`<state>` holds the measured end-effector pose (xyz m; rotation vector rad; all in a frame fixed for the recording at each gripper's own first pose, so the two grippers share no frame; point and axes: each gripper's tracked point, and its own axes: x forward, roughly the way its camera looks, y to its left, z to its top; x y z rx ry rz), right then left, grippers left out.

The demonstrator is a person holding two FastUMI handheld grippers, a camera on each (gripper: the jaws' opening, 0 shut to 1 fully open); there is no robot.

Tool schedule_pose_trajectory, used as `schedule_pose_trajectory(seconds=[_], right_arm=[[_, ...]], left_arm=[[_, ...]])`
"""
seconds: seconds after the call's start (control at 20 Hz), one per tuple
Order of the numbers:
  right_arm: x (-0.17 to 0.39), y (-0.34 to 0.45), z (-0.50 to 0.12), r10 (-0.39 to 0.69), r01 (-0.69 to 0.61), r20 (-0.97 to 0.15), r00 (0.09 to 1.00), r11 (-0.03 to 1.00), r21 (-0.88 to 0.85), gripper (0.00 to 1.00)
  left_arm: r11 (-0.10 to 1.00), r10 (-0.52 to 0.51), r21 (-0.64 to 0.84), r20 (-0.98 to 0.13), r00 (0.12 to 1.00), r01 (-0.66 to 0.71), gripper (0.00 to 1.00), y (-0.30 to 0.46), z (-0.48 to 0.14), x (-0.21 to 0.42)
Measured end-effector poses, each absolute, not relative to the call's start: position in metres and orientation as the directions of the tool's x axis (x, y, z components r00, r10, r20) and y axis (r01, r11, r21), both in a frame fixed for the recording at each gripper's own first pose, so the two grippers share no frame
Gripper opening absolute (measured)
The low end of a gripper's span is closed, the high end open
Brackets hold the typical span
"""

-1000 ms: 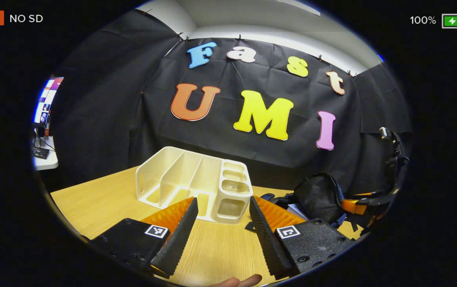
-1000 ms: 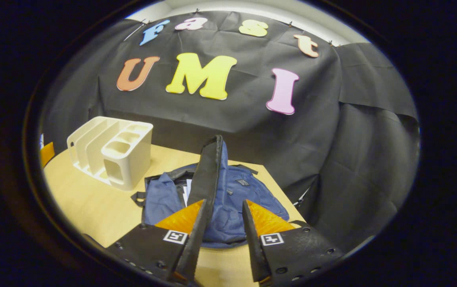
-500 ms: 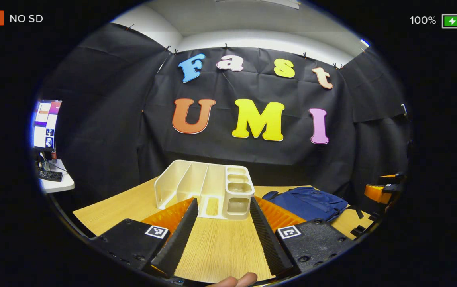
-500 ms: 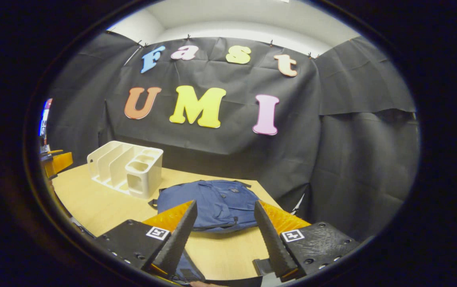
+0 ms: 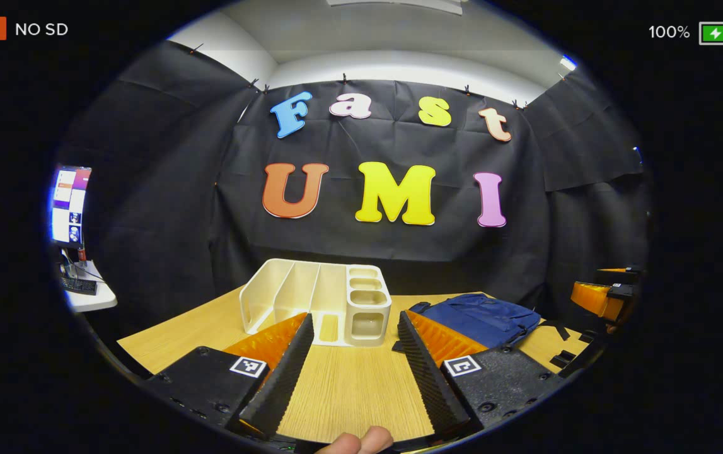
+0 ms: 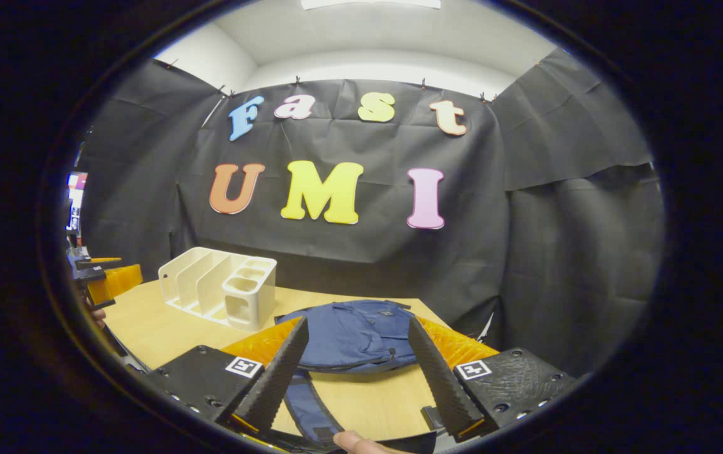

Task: Open the schoolbag, grab two books from the bookshelf and put them into the schoolbag.

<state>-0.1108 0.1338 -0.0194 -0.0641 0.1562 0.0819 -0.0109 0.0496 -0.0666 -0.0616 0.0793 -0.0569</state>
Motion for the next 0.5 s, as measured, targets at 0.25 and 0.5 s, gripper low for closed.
schedule_pose_trajectory(seconds=[0.25, 0.5], right_arm=[[-0.114, 0.138, -0.024, 0.087, -0.096, -0.138, 0.987, 0.994, -0.055, 0.99], [-0.112, 0.132, -0.029, 0.081, -0.090, -0.156, 0.984, 0.995, -0.049, 0.99]], left_arm=[[0.998, -0.045, -0.050, -0.096, 0.994, 0.041, 0.98, 0.056, -0.071, -0.012], [0.998, -0.061, -0.035, -0.089, 0.994, 0.058, 0.98, 0.050, -0.068, -0.014]])
